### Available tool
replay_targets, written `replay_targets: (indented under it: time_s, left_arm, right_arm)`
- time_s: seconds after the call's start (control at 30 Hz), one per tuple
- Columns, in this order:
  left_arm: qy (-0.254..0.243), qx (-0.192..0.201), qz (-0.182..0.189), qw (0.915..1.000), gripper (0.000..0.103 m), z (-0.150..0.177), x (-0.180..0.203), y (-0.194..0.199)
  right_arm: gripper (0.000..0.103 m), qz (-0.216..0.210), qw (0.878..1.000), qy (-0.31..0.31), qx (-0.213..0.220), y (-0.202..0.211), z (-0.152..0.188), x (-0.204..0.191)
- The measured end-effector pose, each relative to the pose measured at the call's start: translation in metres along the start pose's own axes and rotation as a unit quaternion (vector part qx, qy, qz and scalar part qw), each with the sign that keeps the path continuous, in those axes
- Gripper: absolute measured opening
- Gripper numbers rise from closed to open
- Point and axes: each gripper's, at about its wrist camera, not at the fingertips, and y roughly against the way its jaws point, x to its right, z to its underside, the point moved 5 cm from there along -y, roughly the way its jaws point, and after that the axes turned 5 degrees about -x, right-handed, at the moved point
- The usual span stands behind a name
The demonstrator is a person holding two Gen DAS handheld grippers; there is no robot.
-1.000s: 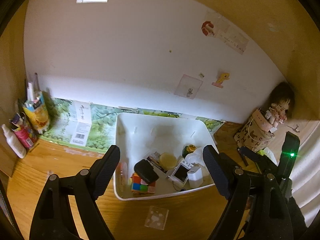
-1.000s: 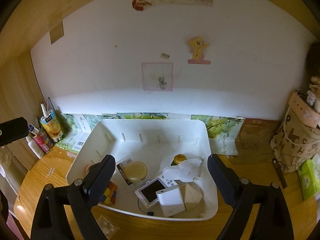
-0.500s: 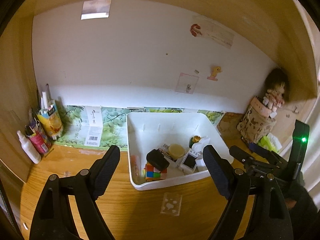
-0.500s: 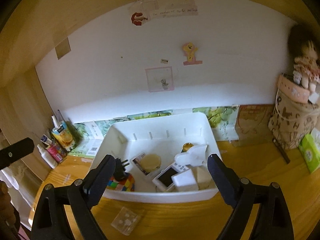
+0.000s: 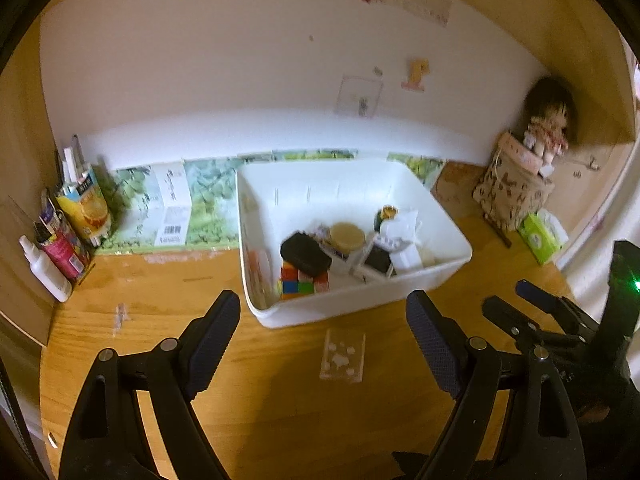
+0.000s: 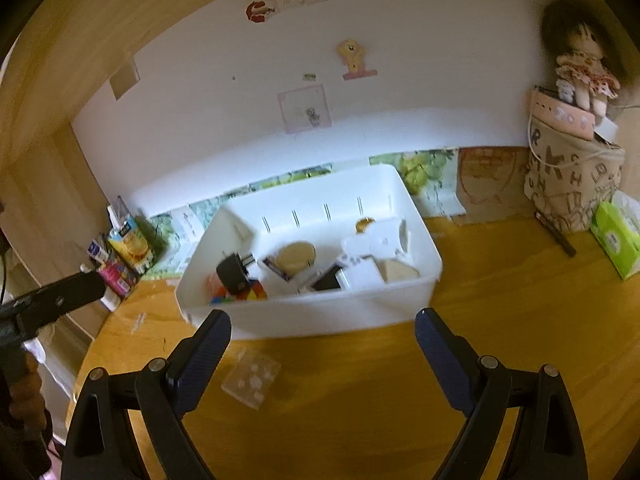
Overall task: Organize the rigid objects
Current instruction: 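Lift both tools out of the tray and move the left tool to the clear box, then close the left tool on the clear plastic box and lift it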
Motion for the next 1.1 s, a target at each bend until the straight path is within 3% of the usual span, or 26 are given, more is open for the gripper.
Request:
replay_targets:
  time_s: [0.27,0.6,0.87,1.1]
  left_arm:
    - [0.004,-0.074,-0.002,0.9972,0.087,0.018,0.007,-0.035]
    - [0.009,-0.18,-0.01,0.9836,0.087,0.048,0.022,-0.086]
    - [0.04,-0.236,-0.023,0.9707,0.087,0.06,0.026,-0.124]
    - [0.06,-0.262,-0.026,0.9628,0.087,0.066,0.029,-0.145]
  right_arm:
    - [0.094,0.011,1.0,0.005,-0.014,0.012,0.039,0.015]
    - [0.094,0.016,0.999,-0.003,-0.052,0.014,0.063,0.035]
    - [0.094,0.015,0.995,0.03,-0.093,0.0,0.071,0.035]
    - [0.094,0.013,0.991,0.048,-0.125,-0.012,0.071,0.042]
